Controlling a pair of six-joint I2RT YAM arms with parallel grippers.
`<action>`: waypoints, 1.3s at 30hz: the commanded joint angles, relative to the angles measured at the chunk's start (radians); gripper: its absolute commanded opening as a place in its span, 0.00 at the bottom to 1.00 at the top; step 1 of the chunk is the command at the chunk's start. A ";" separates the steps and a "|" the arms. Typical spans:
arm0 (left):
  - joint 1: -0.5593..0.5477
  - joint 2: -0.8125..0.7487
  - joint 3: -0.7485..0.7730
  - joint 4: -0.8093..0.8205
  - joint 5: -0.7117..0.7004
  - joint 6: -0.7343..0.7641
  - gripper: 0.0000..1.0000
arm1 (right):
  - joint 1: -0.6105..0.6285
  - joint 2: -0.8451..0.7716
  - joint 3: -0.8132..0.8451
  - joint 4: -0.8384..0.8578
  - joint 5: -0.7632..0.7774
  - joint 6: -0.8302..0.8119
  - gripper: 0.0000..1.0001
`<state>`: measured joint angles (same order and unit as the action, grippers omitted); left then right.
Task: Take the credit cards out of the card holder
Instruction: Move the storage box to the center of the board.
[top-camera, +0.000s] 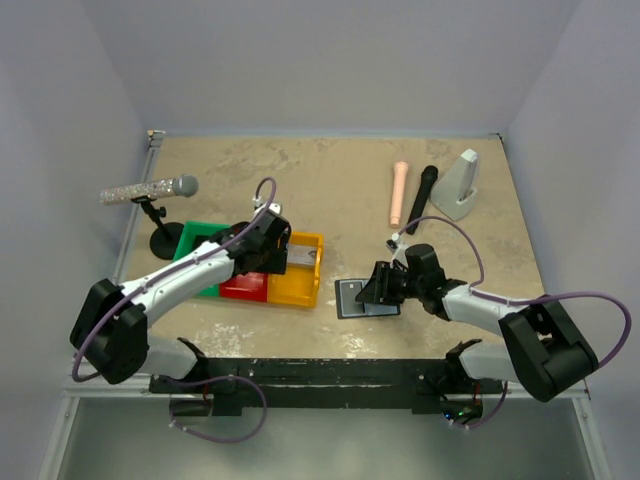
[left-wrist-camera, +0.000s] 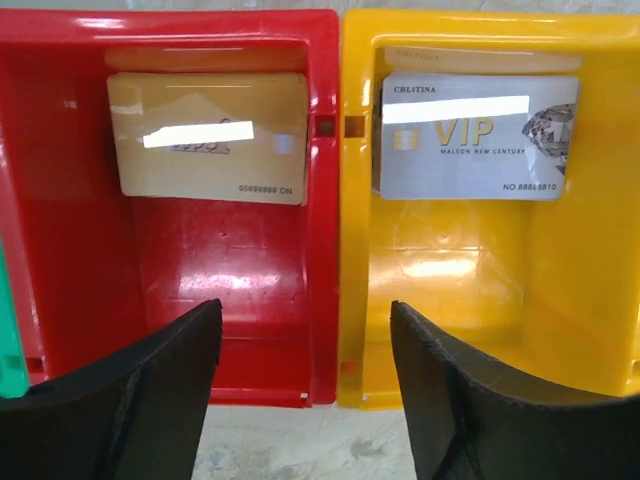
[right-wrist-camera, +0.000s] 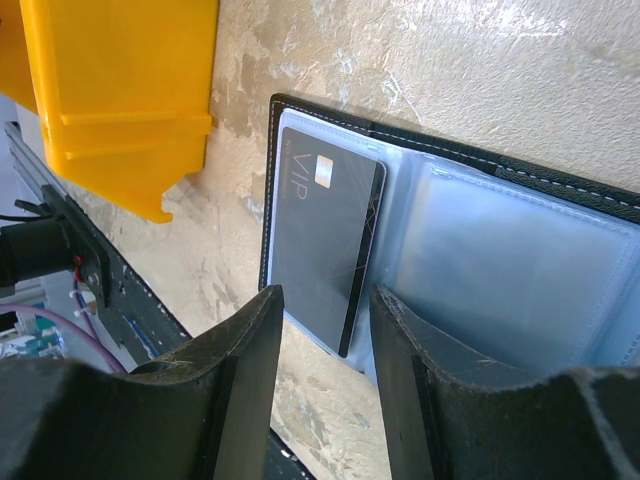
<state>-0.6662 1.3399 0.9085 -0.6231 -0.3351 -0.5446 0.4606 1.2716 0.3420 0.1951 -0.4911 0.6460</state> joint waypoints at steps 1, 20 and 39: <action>0.008 0.060 0.069 0.025 0.053 0.048 0.68 | -0.005 0.000 0.017 0.018 -0.009 -0.022 0.45; 0.010 0.188 0.214 0.034 0.010 0.090 0.00 | -0.005 -0.002 0.005 0.040 -0.009 -0.019 0.45; 0.056 0.493 0.602 0.154 -0.021 0.175 0.00 | -0.007 0.002 0.008 0.024 0.003 -0.019 0.44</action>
<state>-0.6373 1.8172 1.3849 -0.6079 -0.2779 -0.4229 0.4580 1.2716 0.3420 0.2028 -0.4900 0.6460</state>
